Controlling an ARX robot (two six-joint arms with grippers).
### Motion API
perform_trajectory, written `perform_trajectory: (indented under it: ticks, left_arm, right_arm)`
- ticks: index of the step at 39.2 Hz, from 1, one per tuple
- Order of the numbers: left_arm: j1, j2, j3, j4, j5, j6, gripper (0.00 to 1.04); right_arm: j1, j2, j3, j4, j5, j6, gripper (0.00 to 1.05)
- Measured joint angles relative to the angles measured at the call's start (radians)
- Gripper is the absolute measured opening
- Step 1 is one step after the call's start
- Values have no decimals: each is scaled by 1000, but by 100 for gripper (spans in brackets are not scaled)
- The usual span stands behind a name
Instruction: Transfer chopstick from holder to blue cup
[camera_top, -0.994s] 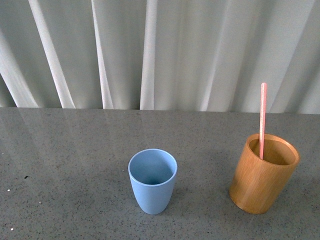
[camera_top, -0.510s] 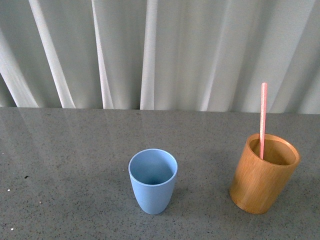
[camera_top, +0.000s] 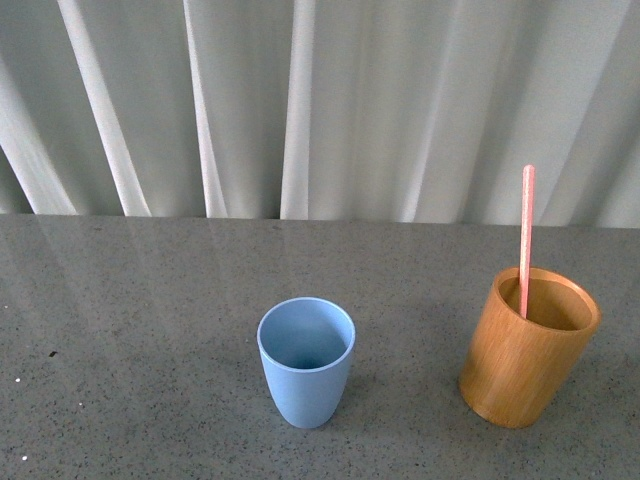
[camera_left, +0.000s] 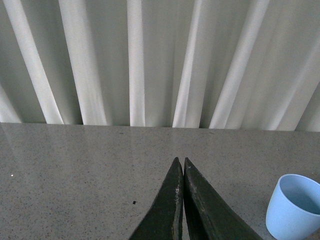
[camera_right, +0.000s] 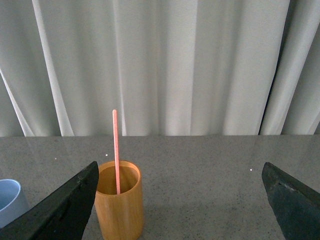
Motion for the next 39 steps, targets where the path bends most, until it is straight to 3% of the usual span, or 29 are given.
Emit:
perform_trajectory:
  ticks: [2, 6, 14, 20, 27, 33, 36, 39]
  left_arm:
    - [0, -11, 0, -12, 0, 0, 4]
    - [0, -150, 0, -179, 1, 0, 4]
    - [0, -180, 0, -188, 1, 0, 4]
    - [0, -181, 0, -188, 1, 0, 26]
    - [0, -181, 0, -188, 1, 0, 64]
    - [0, -180, 0, -188, 1, 0, 91]
    - [0, -181, 0, -188, 1, 0, 100]
    - [0, -180, 0, -188, 1, 0, 97]
  right_arm:
    - [0, 0, 0, 0, 0, 0, 95]
    - [0, 0, 0, 0, 1, 0, 95]
    - [0, 0, 0, 0, 0, 0, 95]
    - [0, 0, 0, 0, 0, 0, 95]
    - [0, 0, 0, 0, 0, 0, 95]
    - [0, 0, 0, 0, 0, 0, 95]
    - [0, 0, 0, 0, 0, 0, 95]
    - [0, 0, 0, 0, 0, 0, 95]
